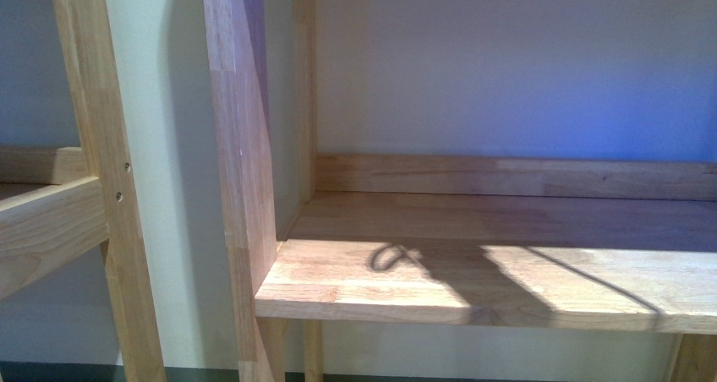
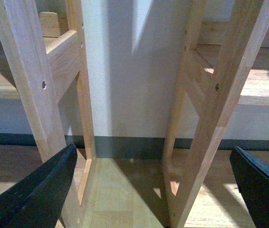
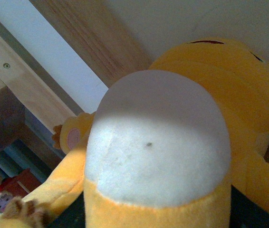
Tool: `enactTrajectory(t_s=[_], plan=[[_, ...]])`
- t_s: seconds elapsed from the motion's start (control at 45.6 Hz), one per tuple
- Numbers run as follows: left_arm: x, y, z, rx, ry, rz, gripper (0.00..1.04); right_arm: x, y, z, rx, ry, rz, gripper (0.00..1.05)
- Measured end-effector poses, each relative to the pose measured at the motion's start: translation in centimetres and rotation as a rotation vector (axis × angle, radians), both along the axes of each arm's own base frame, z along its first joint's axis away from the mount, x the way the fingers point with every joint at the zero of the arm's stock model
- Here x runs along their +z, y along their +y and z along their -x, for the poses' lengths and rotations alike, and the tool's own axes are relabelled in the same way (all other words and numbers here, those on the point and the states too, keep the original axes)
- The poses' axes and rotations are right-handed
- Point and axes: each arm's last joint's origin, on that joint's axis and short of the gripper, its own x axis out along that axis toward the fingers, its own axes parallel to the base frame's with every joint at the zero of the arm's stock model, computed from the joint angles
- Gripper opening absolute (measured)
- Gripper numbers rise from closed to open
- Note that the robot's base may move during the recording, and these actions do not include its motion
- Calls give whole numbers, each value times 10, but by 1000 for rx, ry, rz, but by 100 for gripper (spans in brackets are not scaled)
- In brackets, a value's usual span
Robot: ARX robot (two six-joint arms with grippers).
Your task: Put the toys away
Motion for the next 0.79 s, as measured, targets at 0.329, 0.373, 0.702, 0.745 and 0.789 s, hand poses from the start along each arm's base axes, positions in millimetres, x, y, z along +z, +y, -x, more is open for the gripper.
enactTrajectory(t_s=[0.329, 0.373, 0.702, 0.745, 0.789], plan=[[0, 0, 0, 0, 0, 0, 99, 7, -26, 21, -158, -145, 109, 99], [0, 0, 0, 0, 0, 0, 99, 10, -30, 25, -176, -165, 114, 100], [0, 0, 0, 0, 0, 0, 99, 44, -76, 85, -424, -365, 202, 99], [0, 0, 0, 0, 0, 0, 99, 44, -80, 97, -472, -387, 247, 99], [0, 0, 0, 0, 0, 0, 99, 43, -81, 109, -519, -423, 295, 99]])
